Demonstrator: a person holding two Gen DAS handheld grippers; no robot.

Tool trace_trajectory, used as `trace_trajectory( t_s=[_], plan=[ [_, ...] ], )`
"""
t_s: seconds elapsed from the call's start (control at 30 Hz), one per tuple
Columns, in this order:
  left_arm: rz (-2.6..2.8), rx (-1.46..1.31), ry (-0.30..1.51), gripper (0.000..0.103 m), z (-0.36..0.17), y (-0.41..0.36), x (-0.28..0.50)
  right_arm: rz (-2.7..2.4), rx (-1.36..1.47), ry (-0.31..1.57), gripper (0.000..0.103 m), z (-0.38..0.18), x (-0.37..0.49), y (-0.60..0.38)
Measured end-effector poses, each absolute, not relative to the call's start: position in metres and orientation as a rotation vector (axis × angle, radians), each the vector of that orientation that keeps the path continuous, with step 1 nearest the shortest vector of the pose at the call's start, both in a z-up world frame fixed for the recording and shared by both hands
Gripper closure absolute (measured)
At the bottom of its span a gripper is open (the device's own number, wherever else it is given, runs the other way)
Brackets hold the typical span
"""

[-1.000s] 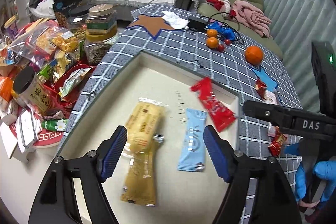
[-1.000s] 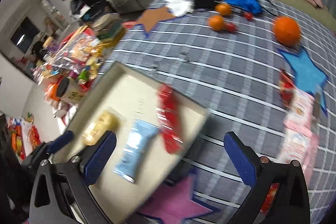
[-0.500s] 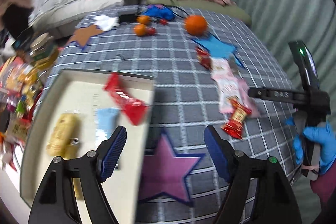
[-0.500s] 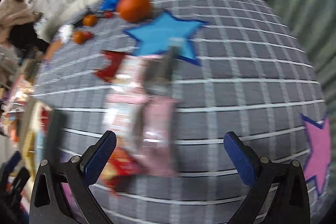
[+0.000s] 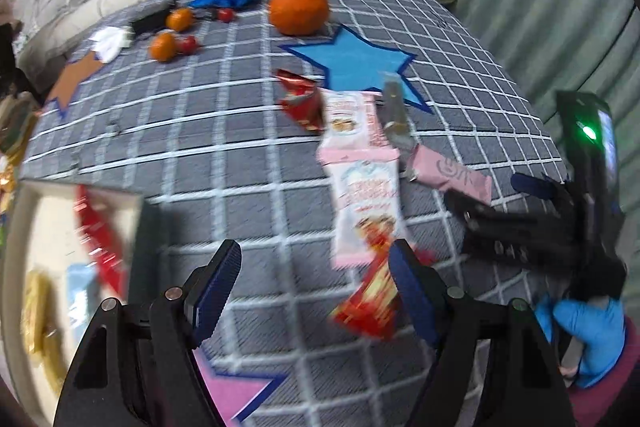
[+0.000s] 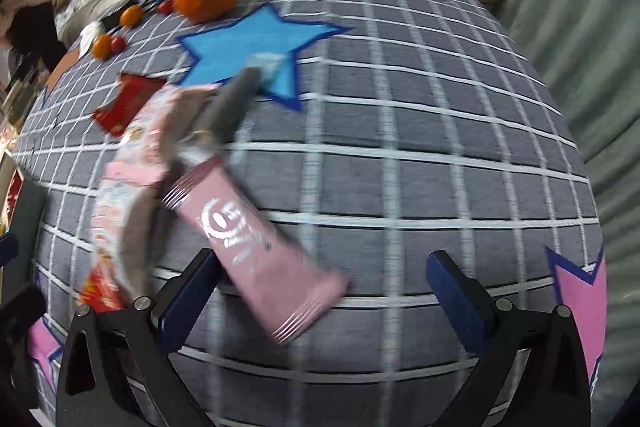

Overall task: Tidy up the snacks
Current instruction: 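Move both tools back toward the Crispy Cranberry and pink packets, then grasp the Crispy Cranberry packet with the left tool while the right tool grasps the pink packet, then lower both packets onto the tablecloth and open both tools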

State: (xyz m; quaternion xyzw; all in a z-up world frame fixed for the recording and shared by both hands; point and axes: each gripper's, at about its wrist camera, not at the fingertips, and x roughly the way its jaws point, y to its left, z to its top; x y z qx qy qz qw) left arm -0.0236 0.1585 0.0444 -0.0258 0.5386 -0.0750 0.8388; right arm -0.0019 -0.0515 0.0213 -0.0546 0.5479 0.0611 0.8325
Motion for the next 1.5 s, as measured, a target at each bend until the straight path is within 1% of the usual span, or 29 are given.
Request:
trace_trajectory(
  t_s=[0.17, 0.3, 0.53, 0.57, 0.6, 0.63, 0.7, 0.73, 0.77, 0.8, 0.87, 0.97, 1.1, 1.33, 1.5],
  plan=[
    [-0.161, -0.097, 1.193, 0.024, 0.028, 0.141, 0.002, 0.183, -0.141, 1.112, 0.000, 0.021, -0.006, -0.055],
    [-0.142, -0.101, 1.227, 0.024, 0.018, 0.137, 0.011, 0.226, -0.157, 1.118, 0.000, 0.023, -0.006, -0.055],
    [-0.109, -0.037, 1.215, 0.023, 0.015, 0.130, 0.022, 0.374, -0.241, 1.099, 0.000, 0.022, 0.004, -0.033],
    [-0.107, -0.042, 1.214, 0.023, 0.015, 0.131, 0.023, 0.386, -0.268, 1.095, 0.004, 0.023, 0.004, -0.028],
    [-0.104, -0.044, 1.215, 0.025, 0.015, 0.131, 0.023, 0.401, -0.274, 1.092, 0.013, 0.025, 0.003, -0.026],
    [-0.099, -0.041, 1.211, 0.029, 0.016, 0.131, 0.022, 0.409, -0.284, 1.088, 0.018, 0.027, 0.001, -0.023],
    [-0.096, -0.016, 1.197, 0.059, 0.018, 0.132, 0.021, 0.422, -0.294, 1.087, 0.045, 0.031, -0.004, -0.019],
    [-0.101, -0.018, 1.202, 0.059, 0.019, 0.135, 0.020, 0.419, -0.288, 1.089, 0.054, 0.033, -0.006, -0.019],
    [-0.107, -0.046, 1.204, 0.060, 0.020, 0.139, 0.019, 0.412, -0.285, 1.091, 0.068, 0.034, -0.007, -0.019],
    [-0.108, -0.090, 1.201, 0.060, 0.022, 0.145, 0.016, 0.398, -0.272, 1.098, 0.071, 0.034, -0.008, -0.021],
    [-0.090, -0.133, 1.171, 0.060, 0.031, 0.157, 0.007, 0.388, -0.226, 1.112, 0.072, 0.035, -0.010, -0.029],
    [-0.060, -0.096, 1.102, 0.060, 0.049, 0.167, -0.014, 0.369, -0.155, 1.131, 0.072, 0.039, -0.022, -0.046],
    [-0.063, -0.064, 1.065, 0.060, 0.063, 0.176, -0.047, 0.345, -0.081, 1.165, 0.072, 0.041, -0.049, -0.068],
    [-0.050, -0.081, 1.055, 0.060, 0.064, 0.191, -0.109, 0.342, -0.011, 1.178, 0.072, 0.045, -0.108, -0.083],
    [-0.026, -0.099, 1.057, 0.060, 0.057, 0.202, -0.151, 0.333, -0.024, 1.167, 0.072, 0.049, -0.137, -0.082]
  ],
)
